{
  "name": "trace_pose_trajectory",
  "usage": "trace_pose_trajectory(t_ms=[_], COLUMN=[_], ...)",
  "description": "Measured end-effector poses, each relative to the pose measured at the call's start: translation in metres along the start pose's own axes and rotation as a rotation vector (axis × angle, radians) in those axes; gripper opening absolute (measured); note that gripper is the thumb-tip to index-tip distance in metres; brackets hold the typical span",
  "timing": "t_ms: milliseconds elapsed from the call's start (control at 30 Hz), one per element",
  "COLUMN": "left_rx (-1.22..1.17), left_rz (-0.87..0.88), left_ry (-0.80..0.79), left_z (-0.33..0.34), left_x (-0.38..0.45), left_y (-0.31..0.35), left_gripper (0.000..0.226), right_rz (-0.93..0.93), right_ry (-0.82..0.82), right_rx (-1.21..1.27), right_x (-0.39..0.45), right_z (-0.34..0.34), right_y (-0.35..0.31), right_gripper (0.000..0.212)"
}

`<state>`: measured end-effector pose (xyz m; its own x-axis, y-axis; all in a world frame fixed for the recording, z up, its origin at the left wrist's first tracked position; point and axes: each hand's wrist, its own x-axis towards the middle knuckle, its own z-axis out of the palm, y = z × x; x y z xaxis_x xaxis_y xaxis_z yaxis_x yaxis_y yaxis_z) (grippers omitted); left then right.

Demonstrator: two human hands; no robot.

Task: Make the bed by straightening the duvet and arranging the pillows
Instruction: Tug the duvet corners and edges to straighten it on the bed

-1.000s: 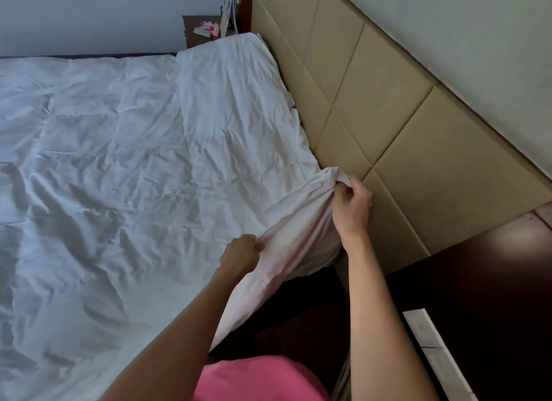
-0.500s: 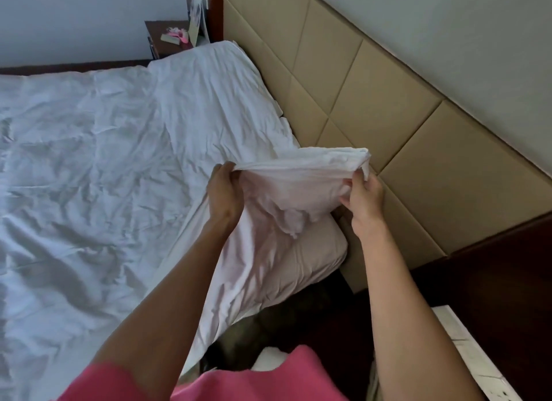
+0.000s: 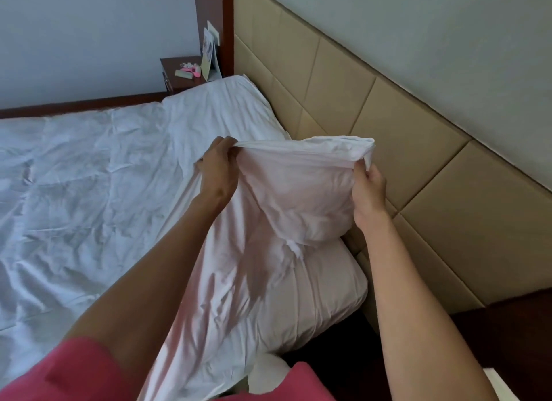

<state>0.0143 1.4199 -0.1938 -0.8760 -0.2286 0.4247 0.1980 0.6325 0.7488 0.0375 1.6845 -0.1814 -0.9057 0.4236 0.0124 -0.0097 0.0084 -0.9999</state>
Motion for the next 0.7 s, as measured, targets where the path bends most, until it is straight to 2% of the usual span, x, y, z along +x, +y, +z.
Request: trace_pose_trajectory(t_ms=[200, 533, 633, 700], left_rx=[0.060, 0.223, 0.314, 0.363], left_rz=[0.007, -0.033, -0.110, -0.168], left_ry=[-0.014, 0.011, -0.063, -0.114], left_z=[0.032, 0.136, 0.157, 0.169], left_x=[0.067, 0.188, 0.197, 0.194], left_y=[-0.006, -0.014, -0.026, -0.044], left_gripper=[0.023, 0.024, 0.027, 0.026], right_rz=[0.006, 0.058, 0.080, 0.112], right_ry=[-0.003, -0.013, -0.036, -0.062], right_rx=[0.010, 0.023, -0.007, -0.036], right_x=[0.079, 0.236, 0.264, 0.274], right_z=[0.030, 0.058, 0.068, 0.075], right_y=[0.004, 0.049, 0.065, 0.079], right_gripper=[0.027, 0.028, 0.033, 0.027])
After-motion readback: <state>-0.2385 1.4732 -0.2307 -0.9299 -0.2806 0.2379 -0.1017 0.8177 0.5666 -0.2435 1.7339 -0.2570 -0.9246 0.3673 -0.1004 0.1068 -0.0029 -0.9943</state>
